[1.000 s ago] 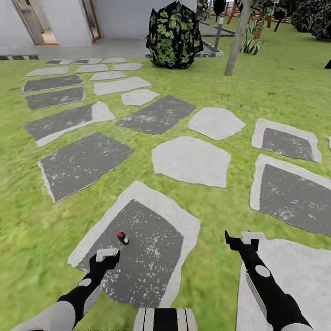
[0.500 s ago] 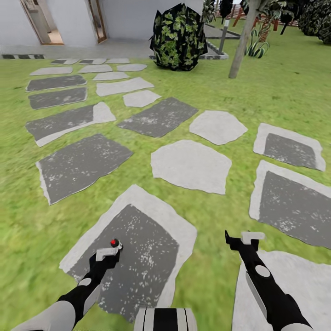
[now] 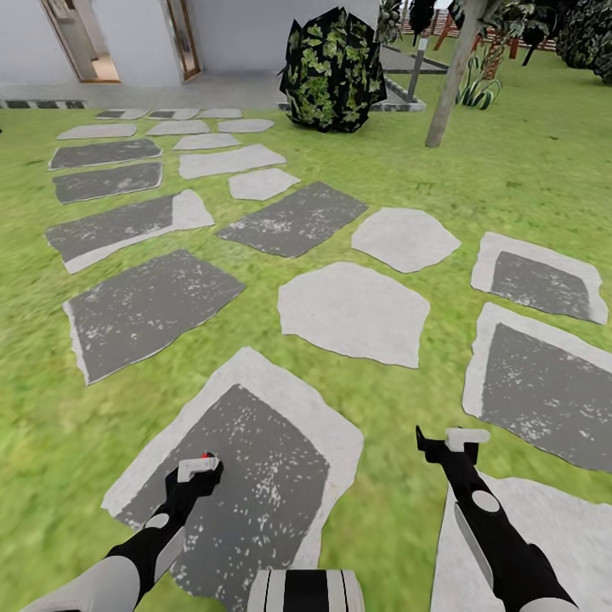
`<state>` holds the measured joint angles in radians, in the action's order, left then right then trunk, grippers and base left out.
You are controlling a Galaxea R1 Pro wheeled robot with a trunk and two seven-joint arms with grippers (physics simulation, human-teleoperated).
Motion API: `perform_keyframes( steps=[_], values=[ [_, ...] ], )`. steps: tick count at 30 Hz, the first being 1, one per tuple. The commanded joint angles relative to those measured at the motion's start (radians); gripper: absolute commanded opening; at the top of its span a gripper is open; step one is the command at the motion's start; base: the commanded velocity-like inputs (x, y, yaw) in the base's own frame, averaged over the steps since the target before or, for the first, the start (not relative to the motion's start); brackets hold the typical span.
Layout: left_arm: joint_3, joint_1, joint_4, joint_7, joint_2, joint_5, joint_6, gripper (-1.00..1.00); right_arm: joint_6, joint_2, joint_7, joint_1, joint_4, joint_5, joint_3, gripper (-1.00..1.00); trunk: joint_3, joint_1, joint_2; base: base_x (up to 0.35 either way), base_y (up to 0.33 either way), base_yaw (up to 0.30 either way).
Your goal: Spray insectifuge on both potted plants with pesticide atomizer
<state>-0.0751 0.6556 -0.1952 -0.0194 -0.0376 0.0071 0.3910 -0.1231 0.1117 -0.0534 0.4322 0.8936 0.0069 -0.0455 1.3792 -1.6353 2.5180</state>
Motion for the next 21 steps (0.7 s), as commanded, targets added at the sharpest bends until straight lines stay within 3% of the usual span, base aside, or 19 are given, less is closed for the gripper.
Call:
perform_keyframes(
  steps=[1, 6, 10, 21],
  values=[
    [-0.005, 0.001, 0.001, -0.002, 0.0, 0.001, 0.003, 1.0, -0.003, 0.0, -0.003, 0.0, 0.0, 0.001, 0.001, 1.0, 0.001, 0.0, 0.0, 0.002, -0.001, 0.0],
    [-0.005, 0.0, 0.002, -0.002, 0.001, 0.001, 0.006, 1.0, -0.003, 0.0, -0.003, 0.0, 0.001, 0.001, 0.001, 1.0, 0.024, -0.002, 0.001, 0.001, 0.0, 0.0],
    [-0.005, -0.011, 0.009, -0.002, 0.001, -0.001, 0.059, 1.0, -0.003, 0.0, -0.003, 0.0, 0.001, 0.001, 0.001, 1.0, 0.045, -0.004, 0.002, 0.0, 0.0, 0.0],
    [-0.005, -0.025, 0.011, -0.002, 0.002, 0.0, 0.092, 1.0, -0.003, 0.0, -0.003, 0.0, 0.0, 0.001, 0.001, 1.0, 0.048, -0.004, 0.002, 0.001, 0.0, 0.0]
  ],
)
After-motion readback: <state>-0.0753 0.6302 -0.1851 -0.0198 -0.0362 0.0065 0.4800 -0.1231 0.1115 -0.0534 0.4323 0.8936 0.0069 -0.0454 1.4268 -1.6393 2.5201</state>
